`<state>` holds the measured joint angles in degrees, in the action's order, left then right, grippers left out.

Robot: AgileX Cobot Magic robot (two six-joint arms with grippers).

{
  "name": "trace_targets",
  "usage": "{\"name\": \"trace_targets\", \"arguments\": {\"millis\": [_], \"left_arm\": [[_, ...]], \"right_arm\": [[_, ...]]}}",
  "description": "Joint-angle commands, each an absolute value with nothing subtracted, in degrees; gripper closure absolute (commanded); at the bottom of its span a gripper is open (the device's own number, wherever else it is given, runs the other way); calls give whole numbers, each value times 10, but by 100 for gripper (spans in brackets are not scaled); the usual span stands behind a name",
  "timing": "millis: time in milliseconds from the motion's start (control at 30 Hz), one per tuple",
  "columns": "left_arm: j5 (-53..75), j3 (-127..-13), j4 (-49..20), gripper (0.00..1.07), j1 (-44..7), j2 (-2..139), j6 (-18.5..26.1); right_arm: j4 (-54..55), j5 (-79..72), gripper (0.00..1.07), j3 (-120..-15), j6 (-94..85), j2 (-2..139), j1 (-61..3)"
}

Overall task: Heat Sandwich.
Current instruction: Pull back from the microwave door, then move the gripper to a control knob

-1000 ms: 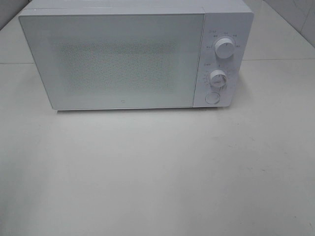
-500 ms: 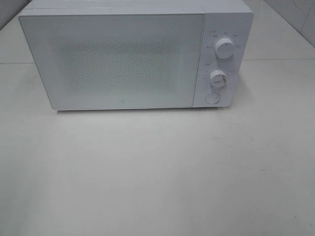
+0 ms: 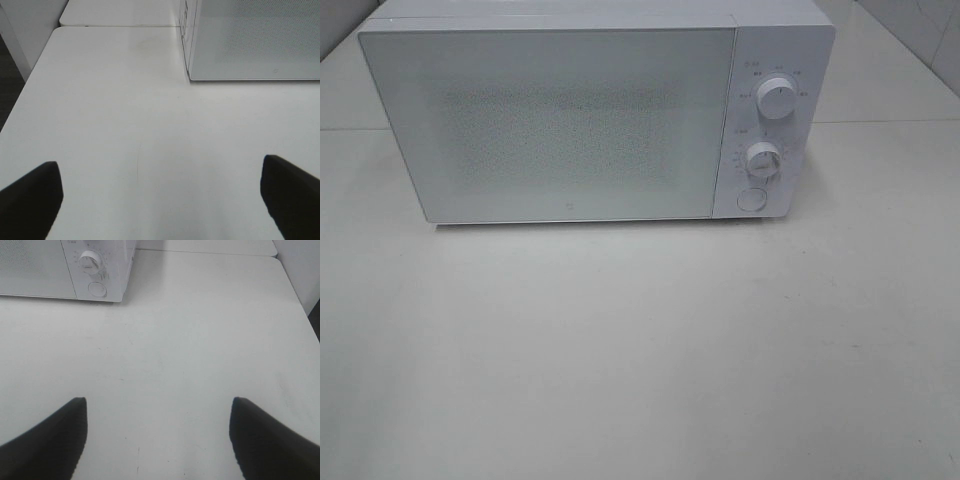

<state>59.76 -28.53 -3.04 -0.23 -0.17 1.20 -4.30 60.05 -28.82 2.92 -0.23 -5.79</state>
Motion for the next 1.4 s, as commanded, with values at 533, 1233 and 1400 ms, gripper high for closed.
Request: {"name": "trace_targets", "arguments": {"millis": [533, 1233, 1400], "left_arm": [[592, -284, -31, 3, -2, -17, 7], [592, -284, -31, 3, -2, -17, 7], [592, -284, -31, 3, -2, -17, 7]], "right_arm": [[-46, 596, 31, -289, 33, -16, -55], [-40, 576, 31, -304, 33, -13, -55], [-40, 543, 31, -311, 33, 21, -55]]}}
